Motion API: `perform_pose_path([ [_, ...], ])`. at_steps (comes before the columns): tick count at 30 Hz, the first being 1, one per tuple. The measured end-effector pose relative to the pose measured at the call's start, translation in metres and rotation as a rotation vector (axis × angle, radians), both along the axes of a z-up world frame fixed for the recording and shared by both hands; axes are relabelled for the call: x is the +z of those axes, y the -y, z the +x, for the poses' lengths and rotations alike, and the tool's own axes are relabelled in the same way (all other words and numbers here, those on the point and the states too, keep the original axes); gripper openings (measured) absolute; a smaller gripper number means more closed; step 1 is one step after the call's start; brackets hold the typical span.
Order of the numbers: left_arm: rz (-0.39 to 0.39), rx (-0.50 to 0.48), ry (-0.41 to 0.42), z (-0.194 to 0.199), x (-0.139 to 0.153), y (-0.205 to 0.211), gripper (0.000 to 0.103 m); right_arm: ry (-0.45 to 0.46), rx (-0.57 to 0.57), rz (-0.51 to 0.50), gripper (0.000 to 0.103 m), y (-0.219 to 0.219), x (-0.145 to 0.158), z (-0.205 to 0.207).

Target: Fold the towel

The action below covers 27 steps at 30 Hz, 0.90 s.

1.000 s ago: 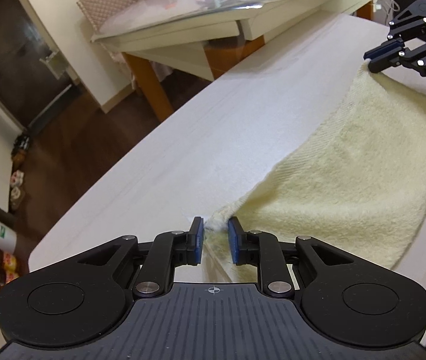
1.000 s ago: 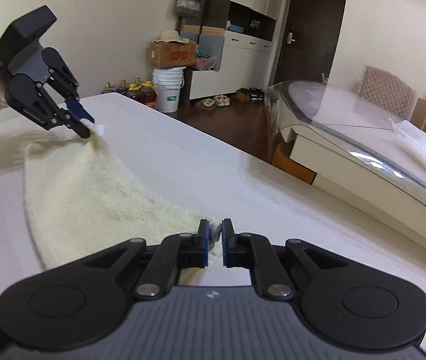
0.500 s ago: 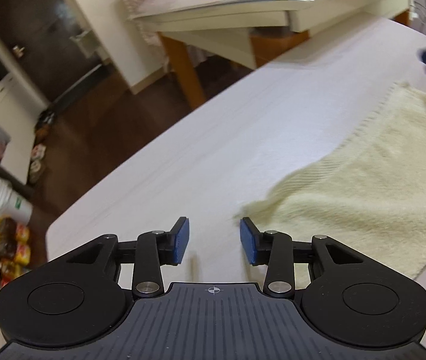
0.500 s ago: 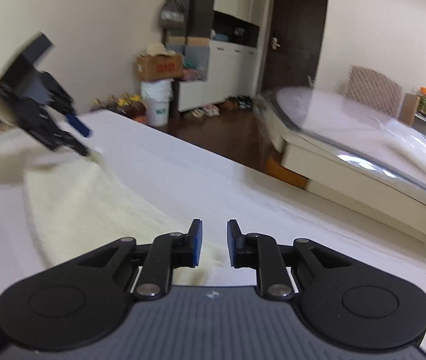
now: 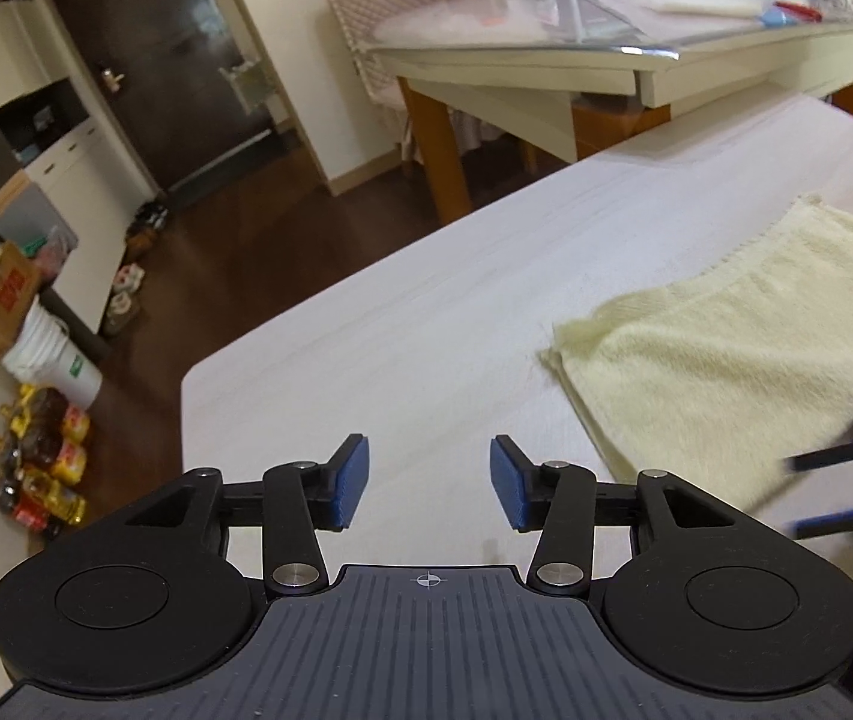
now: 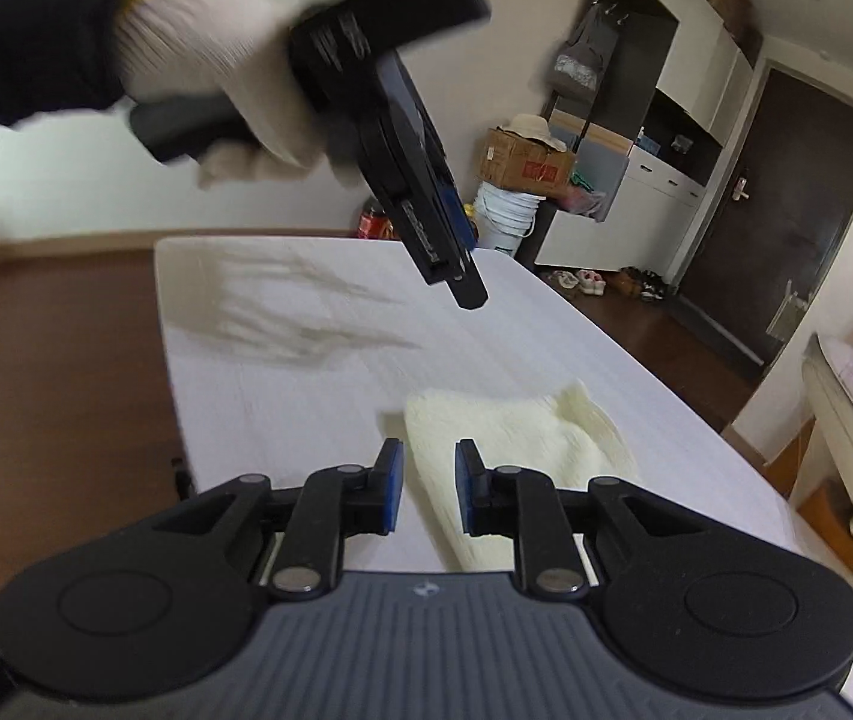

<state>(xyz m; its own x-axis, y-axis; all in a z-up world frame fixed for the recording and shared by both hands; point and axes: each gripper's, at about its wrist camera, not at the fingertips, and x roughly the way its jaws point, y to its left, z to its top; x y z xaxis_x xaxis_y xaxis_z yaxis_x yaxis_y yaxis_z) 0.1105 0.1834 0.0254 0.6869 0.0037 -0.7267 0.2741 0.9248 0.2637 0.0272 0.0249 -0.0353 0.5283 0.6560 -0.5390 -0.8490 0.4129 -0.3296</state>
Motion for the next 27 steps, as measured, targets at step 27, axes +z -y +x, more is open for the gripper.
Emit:
perform_pose_path([
  [27,0.270,-0.606,0.173,-0.074,-0.047,0.069,0.050,-0.254,0.037,0.181,0.007,0.061,0.048,0.007],
])
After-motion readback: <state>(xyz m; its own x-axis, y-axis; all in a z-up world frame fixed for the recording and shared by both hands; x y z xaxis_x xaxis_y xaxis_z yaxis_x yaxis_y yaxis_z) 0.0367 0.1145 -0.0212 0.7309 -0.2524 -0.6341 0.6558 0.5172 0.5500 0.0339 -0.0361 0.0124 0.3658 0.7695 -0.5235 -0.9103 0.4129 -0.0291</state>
